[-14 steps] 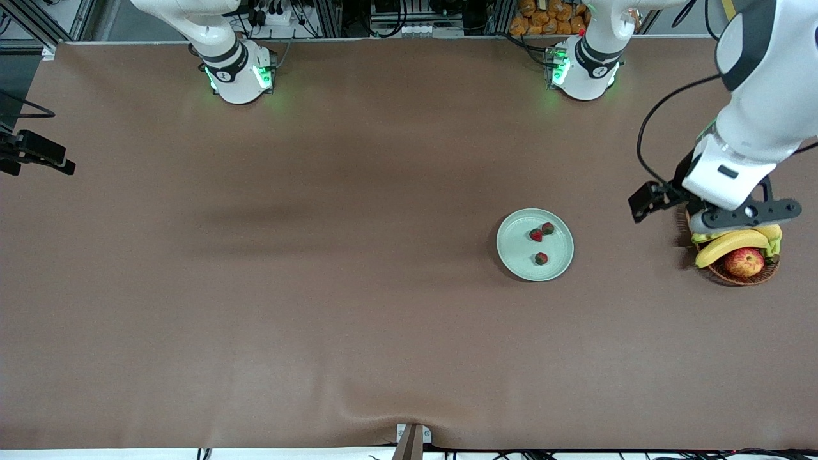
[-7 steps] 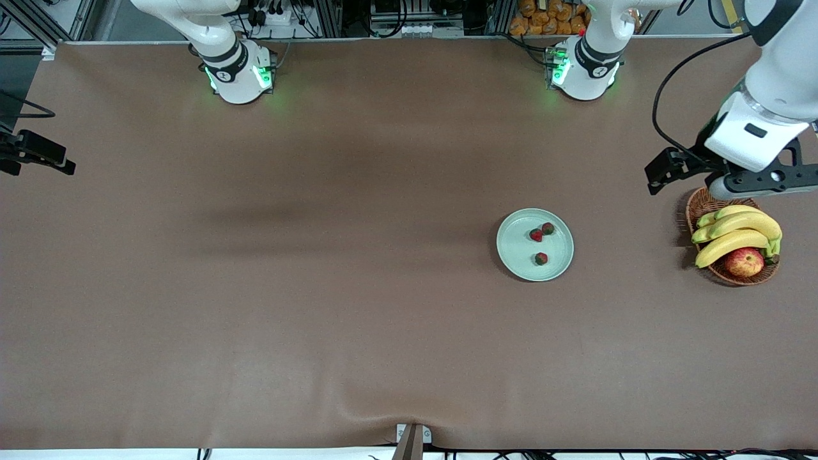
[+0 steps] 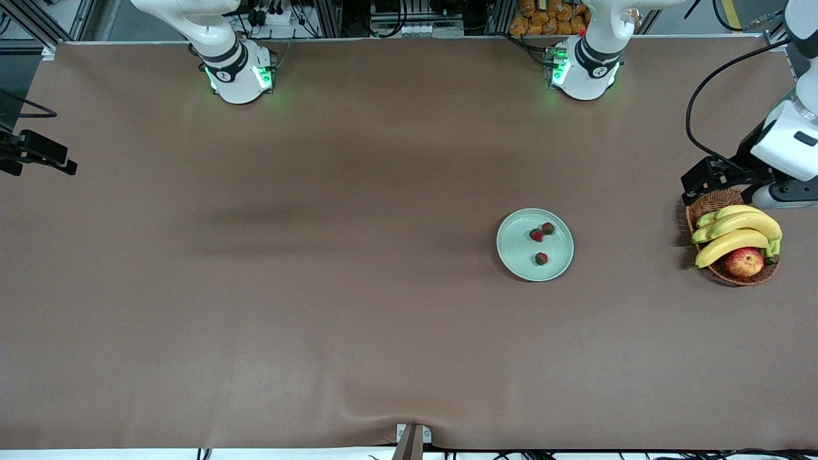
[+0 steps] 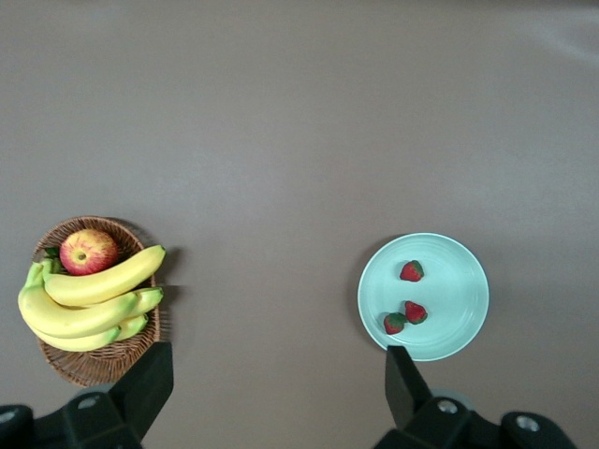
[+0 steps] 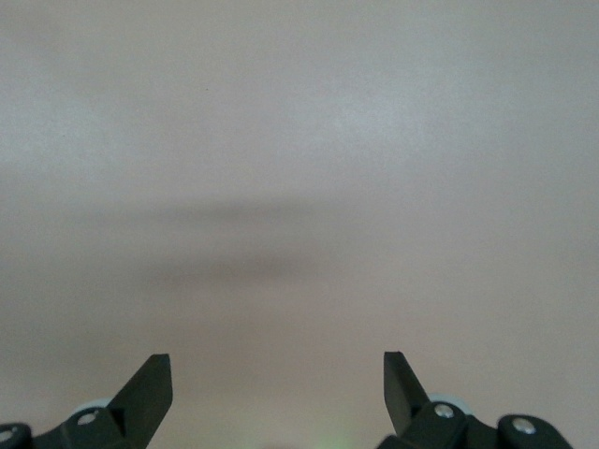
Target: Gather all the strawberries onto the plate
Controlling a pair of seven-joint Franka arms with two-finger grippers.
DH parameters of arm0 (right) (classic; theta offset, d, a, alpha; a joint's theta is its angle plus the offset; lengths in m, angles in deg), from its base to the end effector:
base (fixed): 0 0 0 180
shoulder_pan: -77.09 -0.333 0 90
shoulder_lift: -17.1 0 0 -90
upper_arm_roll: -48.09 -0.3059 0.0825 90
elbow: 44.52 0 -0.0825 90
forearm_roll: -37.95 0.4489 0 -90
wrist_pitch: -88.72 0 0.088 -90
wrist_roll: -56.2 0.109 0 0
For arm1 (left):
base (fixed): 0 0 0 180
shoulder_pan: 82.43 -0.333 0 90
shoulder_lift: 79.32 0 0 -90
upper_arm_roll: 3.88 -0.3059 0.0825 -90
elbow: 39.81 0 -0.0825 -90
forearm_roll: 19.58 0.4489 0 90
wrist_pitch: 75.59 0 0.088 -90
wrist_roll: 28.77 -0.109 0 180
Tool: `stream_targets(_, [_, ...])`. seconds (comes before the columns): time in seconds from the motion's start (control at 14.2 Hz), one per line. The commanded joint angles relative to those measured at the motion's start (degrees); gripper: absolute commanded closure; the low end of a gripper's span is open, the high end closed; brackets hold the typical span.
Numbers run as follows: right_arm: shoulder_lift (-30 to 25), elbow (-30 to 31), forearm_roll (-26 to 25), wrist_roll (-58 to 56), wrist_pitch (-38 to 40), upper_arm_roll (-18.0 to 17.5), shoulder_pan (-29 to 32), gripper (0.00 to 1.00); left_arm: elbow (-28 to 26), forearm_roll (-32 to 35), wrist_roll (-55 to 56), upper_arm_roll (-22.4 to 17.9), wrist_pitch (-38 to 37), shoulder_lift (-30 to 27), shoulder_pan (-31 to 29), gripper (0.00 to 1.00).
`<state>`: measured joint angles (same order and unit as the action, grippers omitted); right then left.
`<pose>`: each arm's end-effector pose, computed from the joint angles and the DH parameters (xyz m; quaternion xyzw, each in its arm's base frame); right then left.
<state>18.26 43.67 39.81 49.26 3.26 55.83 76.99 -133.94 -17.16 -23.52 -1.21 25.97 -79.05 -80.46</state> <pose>0.6121 -0.0775 0.6102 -0.9993 0.0054 0.0317 0.0190 0.6370 -0.0479 0.5892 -0.9978 -0.0024 -0.0640 0.0153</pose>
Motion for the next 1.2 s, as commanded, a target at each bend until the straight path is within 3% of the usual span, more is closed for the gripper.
stream_targets(0.0, [-1.5, 1.4, -0.5, 0.9, -0.4, -0.4, 0.0, 0.0, 1.0, -1.5, -3.1, -1.3, -0.5, -0.5, 0.1, 0.0])
stream_targets(0.42, [-1.1, 1.4, -0.5, 1.7, -0.7, -0.4, -1.7, 0.0, 2.3, -2.0, -4.0, -1.4, -4.5, -0.4, 0.4, 0.0])
stream_targets(1.13, [-1.1, 1.4, -0.5, 1.7, -0.6, -0.4, -1.6, 0.0, 2.4, -2.2, -4.3, -1.4, -4.5, 0.1, 0.4, 0.0])
